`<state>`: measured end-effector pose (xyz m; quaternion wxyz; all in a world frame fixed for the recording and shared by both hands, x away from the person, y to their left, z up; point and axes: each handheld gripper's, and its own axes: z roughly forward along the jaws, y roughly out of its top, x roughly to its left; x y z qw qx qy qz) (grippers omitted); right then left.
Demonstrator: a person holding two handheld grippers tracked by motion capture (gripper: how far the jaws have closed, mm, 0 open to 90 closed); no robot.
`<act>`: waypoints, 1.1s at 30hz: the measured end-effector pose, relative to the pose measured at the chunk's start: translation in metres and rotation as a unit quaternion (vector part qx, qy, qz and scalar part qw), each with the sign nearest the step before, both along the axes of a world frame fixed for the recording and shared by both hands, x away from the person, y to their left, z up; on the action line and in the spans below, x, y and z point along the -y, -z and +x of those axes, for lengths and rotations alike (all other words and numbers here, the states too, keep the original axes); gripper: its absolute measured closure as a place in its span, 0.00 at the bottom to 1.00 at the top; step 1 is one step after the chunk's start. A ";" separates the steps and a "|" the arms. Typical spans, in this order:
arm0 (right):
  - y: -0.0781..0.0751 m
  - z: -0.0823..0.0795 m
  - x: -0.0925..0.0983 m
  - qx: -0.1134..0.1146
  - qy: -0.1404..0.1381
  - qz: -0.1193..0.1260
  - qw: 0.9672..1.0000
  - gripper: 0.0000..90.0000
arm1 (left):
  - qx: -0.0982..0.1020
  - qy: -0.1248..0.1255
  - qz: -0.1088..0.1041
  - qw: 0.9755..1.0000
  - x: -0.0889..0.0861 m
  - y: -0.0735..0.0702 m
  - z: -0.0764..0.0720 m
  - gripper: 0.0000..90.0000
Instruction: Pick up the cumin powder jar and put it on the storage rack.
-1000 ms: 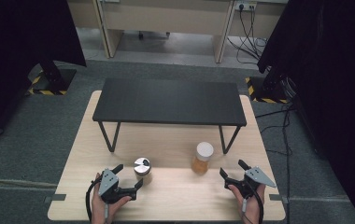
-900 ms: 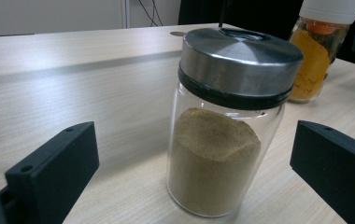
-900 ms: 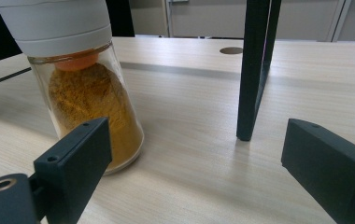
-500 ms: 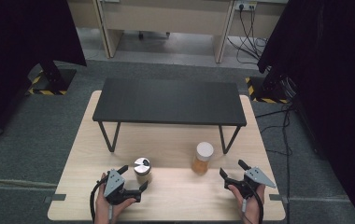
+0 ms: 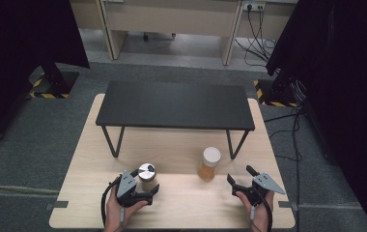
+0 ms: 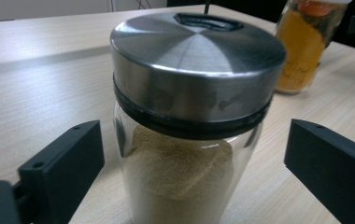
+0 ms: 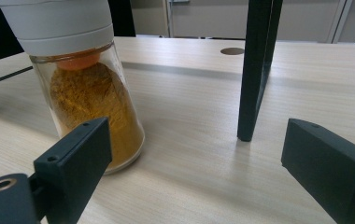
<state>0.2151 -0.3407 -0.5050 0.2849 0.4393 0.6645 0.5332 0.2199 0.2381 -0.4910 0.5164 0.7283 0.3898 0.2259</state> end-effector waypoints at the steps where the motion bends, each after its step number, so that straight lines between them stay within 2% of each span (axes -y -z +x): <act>1: 0.000 0.000 0.000 0.000 0.000 0.001 1.000 0.10 | -0.001 0.000 0.003 1.000 0.001 0.000 0.001 0.07; 5: 0.000 0.000 0.000 -0.003 0.000 0.003 1.000 0.10 | 0.000 -0.004 0.008 1.000 0.004 0.000 0.002 0.13; 6: 0.000 0.000 0.000 -0.003 0.000 0.004 1.000 0.10 | 0.002 -0.003 0.013 1.000 0.005 0.000 0.003 0.18; 14: 0.000 0.000 0.002 -0.004 0.000 0.010 1.000 0.10 | -0.008 -0.011 0.018 1.000 0.008 -0.003 0.006 0.27; 16: 0.001 0.000 0.002 -0.004 0.000 0.011 1.000 0.10 | -0.007 -0.010 0.019 1.000 0.007 -0.003 0.007 0.33; 33: 0.000 0.001 0.003 -0.007 0.000 0.011 1.000 0.10 | -0.004 -0.017 0.022 1.000 0.011 -0.003 0.005 0.33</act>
